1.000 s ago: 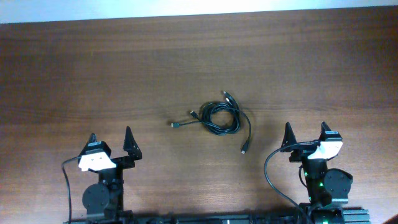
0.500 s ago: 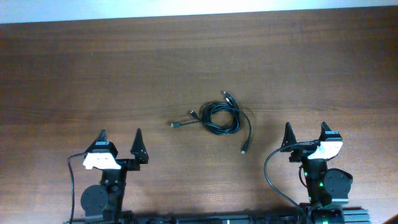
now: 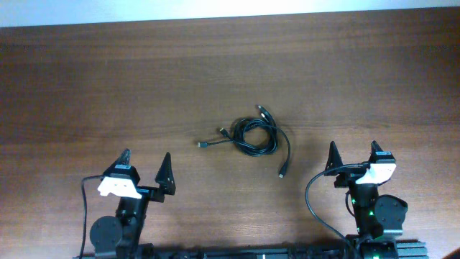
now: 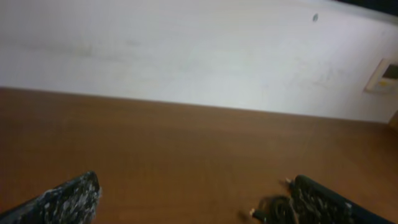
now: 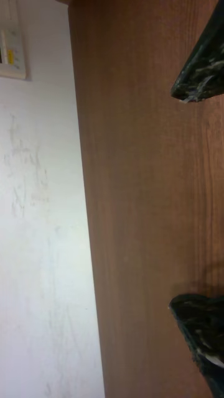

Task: Untangle cables
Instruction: 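Move the left gripper forward over the black cable bundle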

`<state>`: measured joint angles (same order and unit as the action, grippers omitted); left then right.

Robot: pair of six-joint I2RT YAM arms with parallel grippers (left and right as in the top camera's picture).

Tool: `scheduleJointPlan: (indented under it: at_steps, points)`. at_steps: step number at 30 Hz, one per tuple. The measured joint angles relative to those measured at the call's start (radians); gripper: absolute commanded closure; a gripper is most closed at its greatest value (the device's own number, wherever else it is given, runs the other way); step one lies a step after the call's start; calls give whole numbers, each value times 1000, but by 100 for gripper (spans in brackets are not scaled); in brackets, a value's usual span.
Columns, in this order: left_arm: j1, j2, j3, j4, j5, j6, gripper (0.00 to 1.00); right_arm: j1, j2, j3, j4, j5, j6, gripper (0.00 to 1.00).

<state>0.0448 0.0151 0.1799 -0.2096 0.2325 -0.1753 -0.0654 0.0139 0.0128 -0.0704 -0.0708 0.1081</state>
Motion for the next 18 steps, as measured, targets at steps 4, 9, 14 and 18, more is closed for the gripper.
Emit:
scheduleJointPlan:
  at_steps: [4,9,14,18]
  points:
    - [0,0,1,-17,1,0,1,0,0,0,0,0,0,1]
    - [0,62,58,-65,3,0,1,0,0,0,0,0,1,1]
    - [0,217,175,-128,4,0,1,0,0,0,0,0,1,1]
    - [0,375,257,-131,46,0,1,1,0,0,0,0,1,1]
